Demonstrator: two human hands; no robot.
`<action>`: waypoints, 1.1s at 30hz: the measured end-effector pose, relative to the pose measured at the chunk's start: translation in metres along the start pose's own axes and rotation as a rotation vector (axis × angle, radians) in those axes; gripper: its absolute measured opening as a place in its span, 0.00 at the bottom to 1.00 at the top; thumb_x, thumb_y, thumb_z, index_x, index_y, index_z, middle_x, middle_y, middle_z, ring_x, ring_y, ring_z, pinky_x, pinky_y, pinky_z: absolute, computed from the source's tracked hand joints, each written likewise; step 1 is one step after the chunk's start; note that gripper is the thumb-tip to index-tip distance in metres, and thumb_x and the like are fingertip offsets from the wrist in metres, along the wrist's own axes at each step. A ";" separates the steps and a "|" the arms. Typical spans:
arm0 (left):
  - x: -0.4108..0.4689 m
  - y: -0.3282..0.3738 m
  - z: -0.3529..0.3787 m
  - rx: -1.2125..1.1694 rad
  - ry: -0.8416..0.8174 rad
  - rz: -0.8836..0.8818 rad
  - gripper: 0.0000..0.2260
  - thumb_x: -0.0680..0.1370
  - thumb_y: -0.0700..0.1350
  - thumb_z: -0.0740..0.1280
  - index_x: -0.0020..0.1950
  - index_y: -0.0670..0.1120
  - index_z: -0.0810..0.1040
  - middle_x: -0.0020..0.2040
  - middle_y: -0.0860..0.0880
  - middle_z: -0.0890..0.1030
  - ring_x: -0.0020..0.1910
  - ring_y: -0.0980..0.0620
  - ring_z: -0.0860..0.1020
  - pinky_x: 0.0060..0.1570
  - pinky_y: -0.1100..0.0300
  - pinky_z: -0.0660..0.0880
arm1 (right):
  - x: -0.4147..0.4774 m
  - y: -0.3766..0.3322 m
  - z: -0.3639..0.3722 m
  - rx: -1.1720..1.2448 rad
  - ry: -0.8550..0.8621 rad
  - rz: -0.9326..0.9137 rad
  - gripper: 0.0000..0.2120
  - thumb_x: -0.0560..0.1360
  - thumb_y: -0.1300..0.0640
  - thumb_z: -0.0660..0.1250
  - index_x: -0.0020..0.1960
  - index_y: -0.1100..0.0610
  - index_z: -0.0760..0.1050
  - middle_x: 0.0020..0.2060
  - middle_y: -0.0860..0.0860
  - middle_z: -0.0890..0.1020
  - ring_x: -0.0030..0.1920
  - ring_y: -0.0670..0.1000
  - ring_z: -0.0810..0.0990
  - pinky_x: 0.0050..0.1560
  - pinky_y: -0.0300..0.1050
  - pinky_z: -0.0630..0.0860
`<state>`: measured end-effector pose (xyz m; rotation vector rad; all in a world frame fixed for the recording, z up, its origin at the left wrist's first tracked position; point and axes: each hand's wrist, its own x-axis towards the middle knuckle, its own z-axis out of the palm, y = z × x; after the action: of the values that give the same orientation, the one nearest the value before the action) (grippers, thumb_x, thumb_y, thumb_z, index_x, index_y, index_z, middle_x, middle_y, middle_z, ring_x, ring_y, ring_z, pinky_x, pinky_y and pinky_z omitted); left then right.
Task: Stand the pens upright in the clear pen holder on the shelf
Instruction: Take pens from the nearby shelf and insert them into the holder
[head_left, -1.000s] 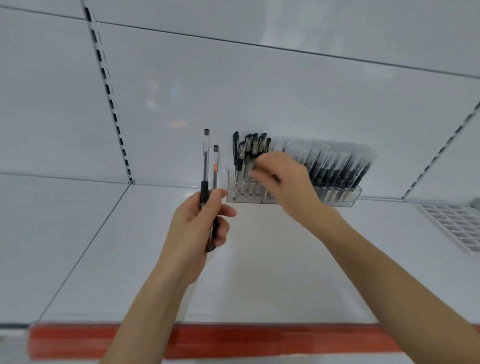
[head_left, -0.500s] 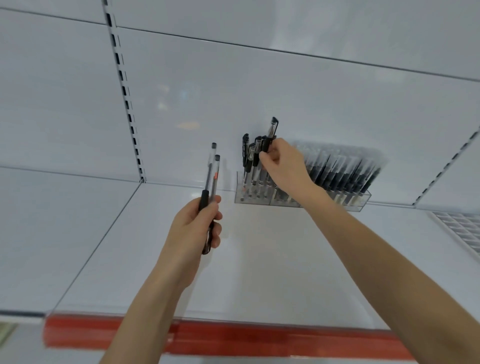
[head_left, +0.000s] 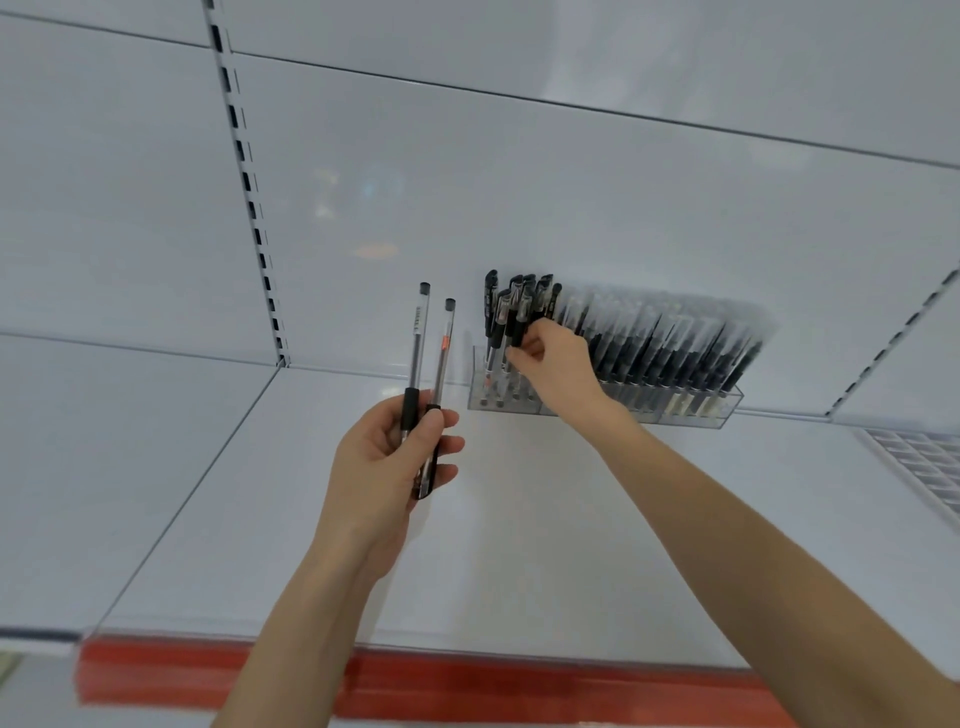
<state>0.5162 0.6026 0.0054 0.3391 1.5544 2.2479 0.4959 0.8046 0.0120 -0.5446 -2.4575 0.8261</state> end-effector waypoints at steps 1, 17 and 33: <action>0.000 0.000 0.000 -0.006 0.004 -0.003 0.05 0.77 0.38 0.63 0.49 0.46 0.77 0.41 0.50 0.82 0.32 0.60 0.80 0.30 0.67 0.76 | 0.001 0.000 0.000 0.001 0.000 0.006 0.08 0.75 0.60 0.64 0.49 0.65 0.74 0.43 0.58 0.79 0.42 0.51 0.74 0.47 0.45 0.73; -0.005 0.001 0.012 -0.070 -0.083 -0.044 0.05 0.77 0.39 0.63 0.49 0.43 0.78 0.36 0.49 0.84 0.33 0.57 0.82 0.30 0.67 0.77 | -0.053 -0.022 -0.033 0.127 0.247 -0.485 0.07 0.75 0.63 0.64 0.51 0.61 0.78 0.44 0.48 0.79 0.46 0.45 0.78 0.49 0.36 0.76; -0.012 0.007 0.023 -0.117 -0.144 -0.085 0.14 0.80 0.47 0.56 0.48 0.40 0.78 0.36 0.46 0.84 0.29 0.55 0.80 0.27 0.66 0.76 | -0.058 -0.002 -0.040 -0.188 0.141 -0.723 0.12 0.74 0.54 0.64 0.47 0.62 0.80 0.43 0.54 0.80 0.43 0.48 0.77 0.45 0.37 0.74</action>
<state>0.5347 0.6143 0.0208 0.3851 1.3335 2.1869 0.5643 0.7919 0.0230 0.2277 -2.3449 0.2520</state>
